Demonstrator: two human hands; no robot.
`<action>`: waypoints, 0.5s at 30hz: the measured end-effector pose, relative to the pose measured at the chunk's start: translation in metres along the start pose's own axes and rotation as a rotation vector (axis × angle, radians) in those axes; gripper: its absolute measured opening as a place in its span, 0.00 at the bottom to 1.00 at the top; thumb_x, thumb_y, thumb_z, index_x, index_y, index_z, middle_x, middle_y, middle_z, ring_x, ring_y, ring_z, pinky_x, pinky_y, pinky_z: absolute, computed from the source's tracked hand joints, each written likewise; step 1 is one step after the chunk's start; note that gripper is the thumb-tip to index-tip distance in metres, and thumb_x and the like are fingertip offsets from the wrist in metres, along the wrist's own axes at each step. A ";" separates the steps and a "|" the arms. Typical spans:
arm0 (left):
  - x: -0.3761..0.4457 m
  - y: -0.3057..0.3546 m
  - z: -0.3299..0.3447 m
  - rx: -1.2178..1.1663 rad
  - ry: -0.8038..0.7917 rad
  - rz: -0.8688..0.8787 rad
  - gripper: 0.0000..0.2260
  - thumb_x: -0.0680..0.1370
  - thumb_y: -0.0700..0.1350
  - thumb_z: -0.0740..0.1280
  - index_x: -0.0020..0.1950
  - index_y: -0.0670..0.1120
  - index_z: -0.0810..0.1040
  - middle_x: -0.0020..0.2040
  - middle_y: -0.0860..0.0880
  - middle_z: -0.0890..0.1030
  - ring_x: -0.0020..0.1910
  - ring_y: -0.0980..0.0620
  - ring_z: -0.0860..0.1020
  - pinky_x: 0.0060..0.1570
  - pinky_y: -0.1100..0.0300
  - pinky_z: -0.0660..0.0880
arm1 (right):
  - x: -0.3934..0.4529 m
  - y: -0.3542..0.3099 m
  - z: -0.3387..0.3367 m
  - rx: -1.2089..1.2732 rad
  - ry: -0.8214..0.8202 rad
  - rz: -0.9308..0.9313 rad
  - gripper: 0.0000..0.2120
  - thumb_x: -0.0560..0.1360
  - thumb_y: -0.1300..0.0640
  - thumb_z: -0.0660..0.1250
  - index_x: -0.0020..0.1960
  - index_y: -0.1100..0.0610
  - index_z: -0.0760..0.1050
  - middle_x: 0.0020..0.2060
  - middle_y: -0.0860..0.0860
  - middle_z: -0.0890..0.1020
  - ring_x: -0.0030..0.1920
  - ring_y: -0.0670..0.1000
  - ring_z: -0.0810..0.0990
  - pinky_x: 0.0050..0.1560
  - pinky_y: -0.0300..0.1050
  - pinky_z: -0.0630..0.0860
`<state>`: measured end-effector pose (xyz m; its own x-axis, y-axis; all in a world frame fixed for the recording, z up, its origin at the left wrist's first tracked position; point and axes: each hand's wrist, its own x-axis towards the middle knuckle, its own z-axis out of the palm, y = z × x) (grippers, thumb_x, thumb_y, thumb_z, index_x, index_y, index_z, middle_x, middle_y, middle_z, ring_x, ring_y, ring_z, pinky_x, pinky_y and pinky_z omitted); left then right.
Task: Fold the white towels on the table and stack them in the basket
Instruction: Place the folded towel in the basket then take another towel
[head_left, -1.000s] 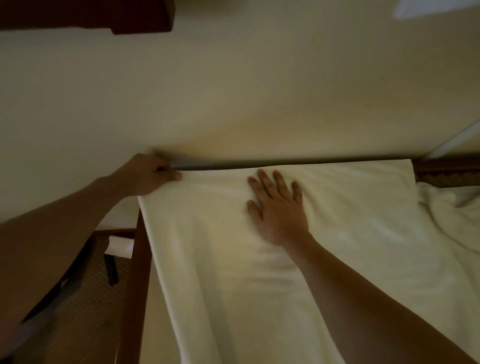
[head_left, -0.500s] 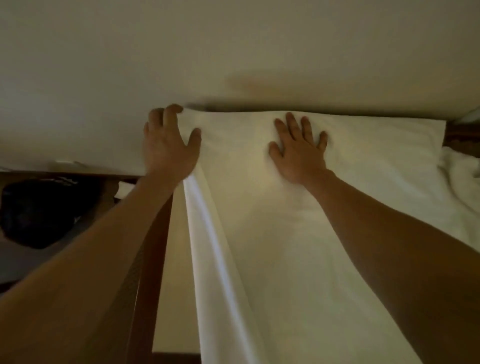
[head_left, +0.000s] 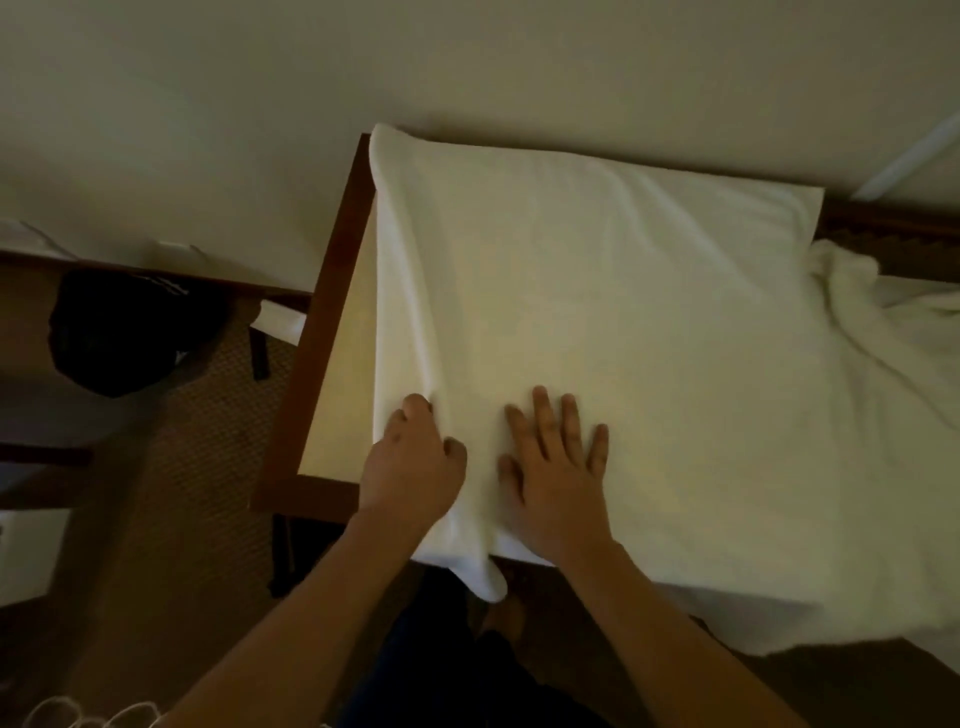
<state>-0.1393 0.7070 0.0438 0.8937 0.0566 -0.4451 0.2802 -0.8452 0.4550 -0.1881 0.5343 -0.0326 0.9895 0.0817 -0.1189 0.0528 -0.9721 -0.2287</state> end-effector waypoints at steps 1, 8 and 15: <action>-0.002 0.000 -0.003 -0.072 -0.002 -0.020 0.09 0.80 0.49 0.65 0.54 0.47 0.67 0.47 0.51 0.74 0.41 0.54 0.75 0.36 0.58 0.70 | -0.004 0.000 0.000 -0.007 -0.013 0.011 0.29 0.83 0.41 0.51 0.82 0.48 0.56 0.83 0.53 0.53 0.82 0.60 0.47 0.77 0.72 0.47; -0.008 -0.066 -0.043 -0.602 0.145 -0.331 0.06 0.77 0.43 0.63 0.48 0.46 0.79 0.47 0.44 0.82 0.49 0.40 0.81 0.49 0.41 0.82 | -0.008 -0.002 -0.007 -0.007 -0.037 0.040 0.30 0.83 0.39 0.46 0.83 0.45 0.50 0.83 0.49 0.49 0.83 0.57 0.43 0.78 0.69 0.42; -0.061 -0.086 -0.011 -0.478 0.489 -0.305 0.13 0.79 0.55 0.69 0.59 0.53 0.71 0.54 0.50 0.77 0.48 0.51 0.78 0.44 0.50 0.79 | -0.009 0.000 -0.004 -0.003 0.040 0.037 0.30 0.82 0.40 0.50 0.82 0.46 0.56 0.83 0.51 0.54 0.82 0.57 0.48 0.78 0.69 0.46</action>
<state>-0.2142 0.7820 0.0402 0.7749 0.5751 -0.2623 0.5624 -0.4379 0.7014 -0.1968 0.5330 -0.0280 0.9954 0.0365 -0.0886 0.0160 -0.9750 -0.2218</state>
